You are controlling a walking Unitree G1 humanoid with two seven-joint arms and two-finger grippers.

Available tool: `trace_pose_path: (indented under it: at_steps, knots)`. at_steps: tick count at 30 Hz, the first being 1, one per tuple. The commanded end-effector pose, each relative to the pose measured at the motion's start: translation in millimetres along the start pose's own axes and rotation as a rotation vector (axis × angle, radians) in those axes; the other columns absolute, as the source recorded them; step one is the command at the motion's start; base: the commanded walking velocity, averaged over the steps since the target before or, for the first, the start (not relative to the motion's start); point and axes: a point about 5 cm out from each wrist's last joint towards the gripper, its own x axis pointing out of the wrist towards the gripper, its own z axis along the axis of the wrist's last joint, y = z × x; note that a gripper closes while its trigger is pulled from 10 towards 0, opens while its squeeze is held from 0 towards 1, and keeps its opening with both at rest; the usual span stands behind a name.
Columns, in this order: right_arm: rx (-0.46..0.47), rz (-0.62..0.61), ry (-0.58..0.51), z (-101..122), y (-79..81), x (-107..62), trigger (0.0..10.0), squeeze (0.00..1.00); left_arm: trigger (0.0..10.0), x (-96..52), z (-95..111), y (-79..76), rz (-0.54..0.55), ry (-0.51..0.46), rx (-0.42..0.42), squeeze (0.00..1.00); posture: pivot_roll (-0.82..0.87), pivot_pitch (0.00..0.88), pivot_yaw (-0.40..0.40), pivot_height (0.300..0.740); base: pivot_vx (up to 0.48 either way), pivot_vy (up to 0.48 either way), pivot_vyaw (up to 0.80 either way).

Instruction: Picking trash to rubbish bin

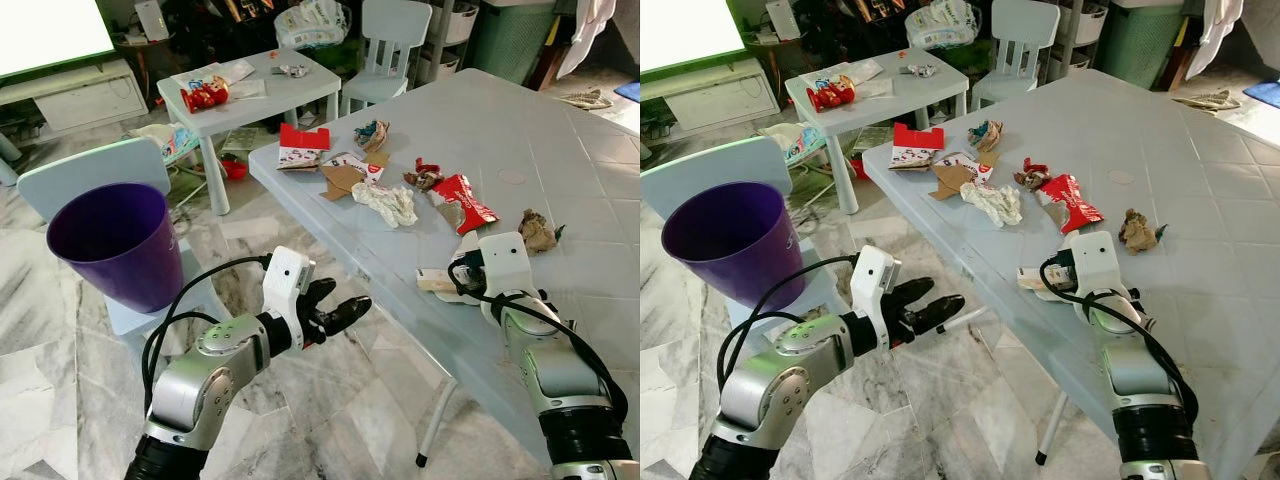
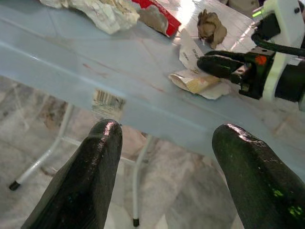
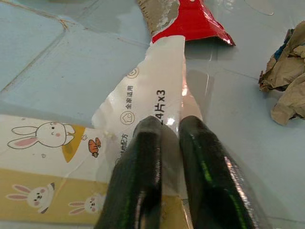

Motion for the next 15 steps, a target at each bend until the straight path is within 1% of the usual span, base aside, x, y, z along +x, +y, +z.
trace_pose_path:
  at_steps: [1,7,10,12,15]
  knots:
    - [0.002,0.031,0.072,-14.5,5.9,1.7,0.0,0.0,10.0,-0.3,4.4,-5.0,-0.027,0.0,0.014,0.0,0.08,0.075,-0.015,0.74,0.0,0.0,0.0]
    - [0.004,0.027,0.067,-13.4,5.2,3.2,0.0,0.0,10.0,0.5,6.1,-4.2,-0.026,0.001,0.027,0.0,0.08,0.071,-0.015,0.74,0.0,0.0,0.0]
    - [0.007,0.013,0.057,-11.4,3.4,3.4,0.0,0.0,10.0,1.0,8.1,-3.5,-0.01,-0.012,0.042,0.0,0.08,0.069,-0.015,0.74,0.0,0.0,0.0]
    - [0.007,-0.024,0.036,-8.2,-1.6,4.0,0.0,0.0,10.0,1.5,12.9,-0.3,0.027,-0.035,0.074,0.0,0.08,0.069,-0.015,0.74,0.0,0.0,0.0]
    - [0.013,-0.037,0.031,-6.6,-4.5,5.4,0.0,0.0,10.0,1.9,16.3,2.4,0.046,-0.055,0.071,0.0,0.08,0.067,-0.015,0.74,0.0,0.0,0.0]
